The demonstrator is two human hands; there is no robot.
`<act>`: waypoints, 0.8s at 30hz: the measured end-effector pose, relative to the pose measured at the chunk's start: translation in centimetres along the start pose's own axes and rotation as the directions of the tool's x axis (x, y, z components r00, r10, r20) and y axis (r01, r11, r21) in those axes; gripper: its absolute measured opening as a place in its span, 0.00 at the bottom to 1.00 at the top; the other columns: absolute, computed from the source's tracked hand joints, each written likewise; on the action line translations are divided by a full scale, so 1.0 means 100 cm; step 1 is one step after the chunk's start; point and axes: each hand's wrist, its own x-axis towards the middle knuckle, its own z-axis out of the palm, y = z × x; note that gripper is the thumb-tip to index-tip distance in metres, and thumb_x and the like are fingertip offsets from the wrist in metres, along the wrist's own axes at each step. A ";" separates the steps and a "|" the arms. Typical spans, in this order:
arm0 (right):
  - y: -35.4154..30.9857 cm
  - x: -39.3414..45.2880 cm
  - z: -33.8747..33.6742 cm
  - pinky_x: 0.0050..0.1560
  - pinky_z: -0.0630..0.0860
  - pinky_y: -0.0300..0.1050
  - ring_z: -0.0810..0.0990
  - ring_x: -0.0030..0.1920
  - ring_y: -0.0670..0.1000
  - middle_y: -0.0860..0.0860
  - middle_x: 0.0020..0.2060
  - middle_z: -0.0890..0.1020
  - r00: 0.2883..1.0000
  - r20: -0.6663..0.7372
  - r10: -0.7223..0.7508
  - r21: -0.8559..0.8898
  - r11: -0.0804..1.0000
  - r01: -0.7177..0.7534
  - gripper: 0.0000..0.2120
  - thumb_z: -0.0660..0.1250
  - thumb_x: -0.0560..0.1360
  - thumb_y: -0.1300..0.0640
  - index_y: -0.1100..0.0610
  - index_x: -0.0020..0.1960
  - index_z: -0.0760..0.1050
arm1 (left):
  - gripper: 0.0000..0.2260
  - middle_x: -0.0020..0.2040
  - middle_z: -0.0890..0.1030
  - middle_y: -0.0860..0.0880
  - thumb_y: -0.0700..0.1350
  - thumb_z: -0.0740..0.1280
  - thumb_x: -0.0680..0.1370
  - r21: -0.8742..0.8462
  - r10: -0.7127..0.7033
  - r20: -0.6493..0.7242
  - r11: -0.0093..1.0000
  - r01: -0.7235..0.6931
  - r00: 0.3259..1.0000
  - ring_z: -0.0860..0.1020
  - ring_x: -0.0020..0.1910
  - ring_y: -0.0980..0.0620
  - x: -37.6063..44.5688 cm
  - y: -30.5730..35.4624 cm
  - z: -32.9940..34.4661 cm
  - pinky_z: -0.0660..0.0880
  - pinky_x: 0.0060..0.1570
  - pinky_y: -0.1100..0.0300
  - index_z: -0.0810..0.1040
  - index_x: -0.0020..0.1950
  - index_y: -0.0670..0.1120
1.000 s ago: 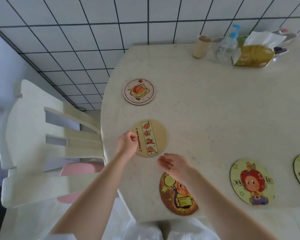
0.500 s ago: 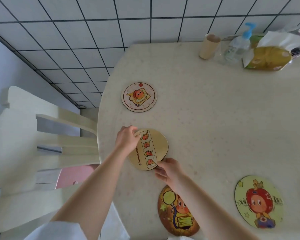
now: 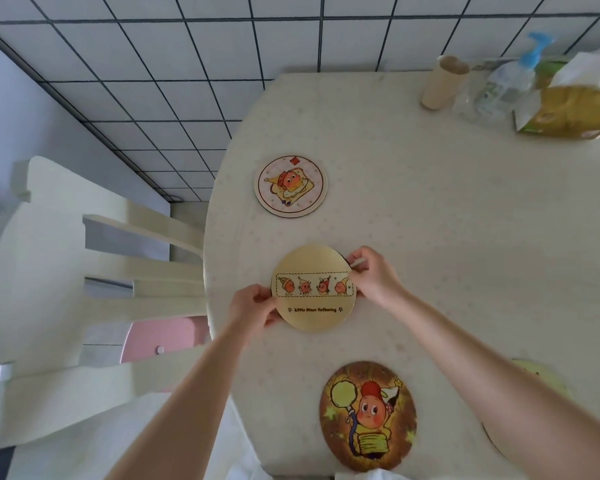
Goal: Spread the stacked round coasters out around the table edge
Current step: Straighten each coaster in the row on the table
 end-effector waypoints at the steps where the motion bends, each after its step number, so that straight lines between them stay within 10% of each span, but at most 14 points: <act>1: -0.001 0.004 0.000 0.45 0.82 0.64 0.83 0.47 0.63 0.56 0.44 0.84 1.000 0.015 -0.003 -0.010 1.000 0.003 0.09 0.64 0.72 0.65 0.51 0.45 0.74 | 0.03 0.45 0.84 0.35 0.35 0.71 0.73 -0.021 -0.007 -0.002 1.000 0.007 1.000 0.84 0.41 0.36 -0.003 -0.003 0.002 0.82 0.43 0.46 0.78 0.45 0.37; 7: 0.005 0.017 0.007 0.47 0.82 0.60 0.83 0.48 0.60 0.53 0.42 0.83 0.998 0.048 -0.044 -0.096 0.994 0.049 0.10 0.65 0.74 0.64 0.49 0.41 0.74 | 0.02 0.46 0.84 0.37 0.37 0.70 0.75 -0.031 -0.032 -0.030 0.999 0.031 0.999 0.85 0.38 0.40 -0.013 -0.013 0.001 0.79 0.35 0.53 0.77 0.44 0.39; 12: 0.014 0.016 0.011 0.37 0.70 0.32 0.78 0.43 0.51 0.48 0.40 0.80 0.986 -0.009 -0.165 -0.228 0.961 0.159 0.09 0.64 0.74 0.64 0.50 0.45 0.77 | 0.03 0.35 0.85 0.43 0.39 0.69 0.74 0.136 0.014 -0.073 0.991 -0.004 0.997 0.84 0.28 0.46 -0.009 -0.013 -0.001 0.82 0.35 0.46 0.78 0.41 0.44; 24: -0.012 0.055 -0.019 0.40 0.69 0.39 0.79 0.49 0.54 0.54 0.47 0.82 0.983 -0.049 -0.177 -0.283 0.946 0.156 0.13 0.59 0.74 0.66 0.56 0.52 0.79 | 0.05 0.37 0.82 0.50 0.41 0.63 0.74 0.400 0.190 -0.134 0.908 -0.122 0.973 0.80 0.37 0.51 0.023 0.048 -0.016 0.72 0.32 0.61 0.78 0.43 0.49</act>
